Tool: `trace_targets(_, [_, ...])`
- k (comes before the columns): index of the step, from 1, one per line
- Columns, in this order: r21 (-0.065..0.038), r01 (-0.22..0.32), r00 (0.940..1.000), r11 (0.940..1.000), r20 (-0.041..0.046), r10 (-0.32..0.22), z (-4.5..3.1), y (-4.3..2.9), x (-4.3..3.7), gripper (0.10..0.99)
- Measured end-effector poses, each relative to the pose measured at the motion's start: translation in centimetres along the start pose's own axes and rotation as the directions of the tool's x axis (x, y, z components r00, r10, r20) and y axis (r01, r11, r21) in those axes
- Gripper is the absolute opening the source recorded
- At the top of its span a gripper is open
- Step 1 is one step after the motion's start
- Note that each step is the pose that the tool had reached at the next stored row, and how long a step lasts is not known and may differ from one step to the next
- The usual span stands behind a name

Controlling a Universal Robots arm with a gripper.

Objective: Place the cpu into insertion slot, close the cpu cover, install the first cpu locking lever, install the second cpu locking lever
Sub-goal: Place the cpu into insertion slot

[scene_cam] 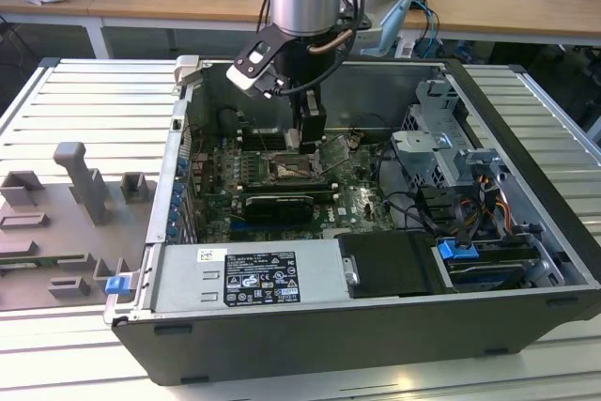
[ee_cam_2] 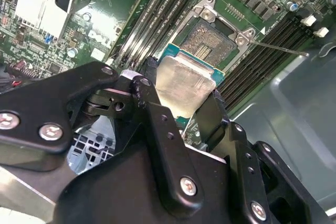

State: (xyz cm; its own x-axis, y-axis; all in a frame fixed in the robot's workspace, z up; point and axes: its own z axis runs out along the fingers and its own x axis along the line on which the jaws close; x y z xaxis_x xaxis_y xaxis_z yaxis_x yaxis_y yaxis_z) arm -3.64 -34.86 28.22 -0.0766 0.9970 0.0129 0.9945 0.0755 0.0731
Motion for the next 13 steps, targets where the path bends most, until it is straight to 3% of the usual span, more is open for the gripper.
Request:
trace_targets(8, [0.003,0.0,1.0,1.0,-0.0004,0.0,1.4,-0.06,0.51,0.541])
trace_targets(13, [0.004,-0.006,1.0,1.0,-0.0001,0.006,2.47,-0.06,1.51,0.541])
